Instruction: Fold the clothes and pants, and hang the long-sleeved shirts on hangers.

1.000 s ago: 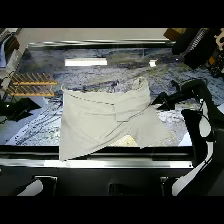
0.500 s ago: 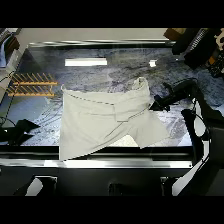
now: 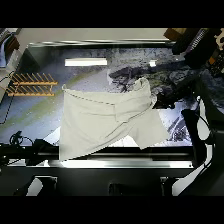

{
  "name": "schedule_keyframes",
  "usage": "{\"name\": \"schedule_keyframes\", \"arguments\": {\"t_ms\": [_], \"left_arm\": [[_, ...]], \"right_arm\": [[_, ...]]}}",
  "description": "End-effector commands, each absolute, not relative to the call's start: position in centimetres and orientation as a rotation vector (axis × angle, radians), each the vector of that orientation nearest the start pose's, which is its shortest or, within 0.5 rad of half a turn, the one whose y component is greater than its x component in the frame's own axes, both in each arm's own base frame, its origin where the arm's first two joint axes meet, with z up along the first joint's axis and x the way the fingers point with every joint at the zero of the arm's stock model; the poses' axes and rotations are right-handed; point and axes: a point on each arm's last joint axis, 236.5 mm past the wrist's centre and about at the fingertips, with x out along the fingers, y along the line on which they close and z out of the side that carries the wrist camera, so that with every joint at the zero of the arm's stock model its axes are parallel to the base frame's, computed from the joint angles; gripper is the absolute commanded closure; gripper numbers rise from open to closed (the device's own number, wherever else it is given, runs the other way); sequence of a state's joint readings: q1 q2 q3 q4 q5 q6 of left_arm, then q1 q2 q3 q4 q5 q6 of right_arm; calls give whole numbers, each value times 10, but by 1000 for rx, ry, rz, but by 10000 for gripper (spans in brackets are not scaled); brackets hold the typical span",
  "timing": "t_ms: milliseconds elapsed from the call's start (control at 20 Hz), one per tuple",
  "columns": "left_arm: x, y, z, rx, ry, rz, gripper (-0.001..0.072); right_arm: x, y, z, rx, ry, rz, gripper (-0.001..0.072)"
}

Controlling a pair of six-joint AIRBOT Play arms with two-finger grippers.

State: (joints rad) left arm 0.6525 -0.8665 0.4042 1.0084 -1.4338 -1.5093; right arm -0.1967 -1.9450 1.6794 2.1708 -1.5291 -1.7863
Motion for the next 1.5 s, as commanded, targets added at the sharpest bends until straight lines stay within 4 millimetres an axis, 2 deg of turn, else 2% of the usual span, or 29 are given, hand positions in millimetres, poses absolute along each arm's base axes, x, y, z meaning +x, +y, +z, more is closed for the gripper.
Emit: {"name": "schedule_keyframes", "arguments": {"t_ms": [0, 150, 400, 500, 650, 850, 900, 1000, 1050, 1100, 1300, 1400, 1450], "left_arm": [[151, -42, -74, -1065, 1624, 80, 1], [147, -60, -78, -1010, 1680, 61, 1], [156, -72, -90, -946, 1684, 89, 1], [158, -75, -96, -944, 1698, 101, 3], [163, -90, -100, -992, 1721, 76, 8], [154, -102, -105, -960, 1784, 46, 10], [153, -103, -105, -958, 1789, 43, 37], [154, -104, -104, -963, 1787, 40, 481], [155, -105, -103, -970, 1783, 38, 652], [157, -105, -103, -970, 1778, 35, 692], [181, -100, -90, -920, 1708, -21, 693], [216, -93, -74, -885, 1600, -46, 694], [239, -87, -59, -867, 1527, -58, 694]], "right_arm": [[442, 49, -58, 556, 1592, 438, 660], [441, 50, -53, 558, 1591, 437, 660], [439, 50, -47, 552, 1586, 441, 660], [440, 49, -44, 548, 1580, 440, 660], [440, 48, -42, 540, 1573, 435, 660], [440, 46, -38, 526, 1566, 429, 660], [440, 46, -37, 524, 1564, 428, 660], [440, 46, -34, 521, 1558, 428, 661], [439, 46, -32, 519, 1560, 432, 661], [437, 47, -29, 516, 1563, 437, 661], [436, 49, 0, 499, 1513, 449, 661], [436, 59, 31, 521, 1448, 486, 661], [438, 69, 55, 550, 1392, 520, 661]]}}
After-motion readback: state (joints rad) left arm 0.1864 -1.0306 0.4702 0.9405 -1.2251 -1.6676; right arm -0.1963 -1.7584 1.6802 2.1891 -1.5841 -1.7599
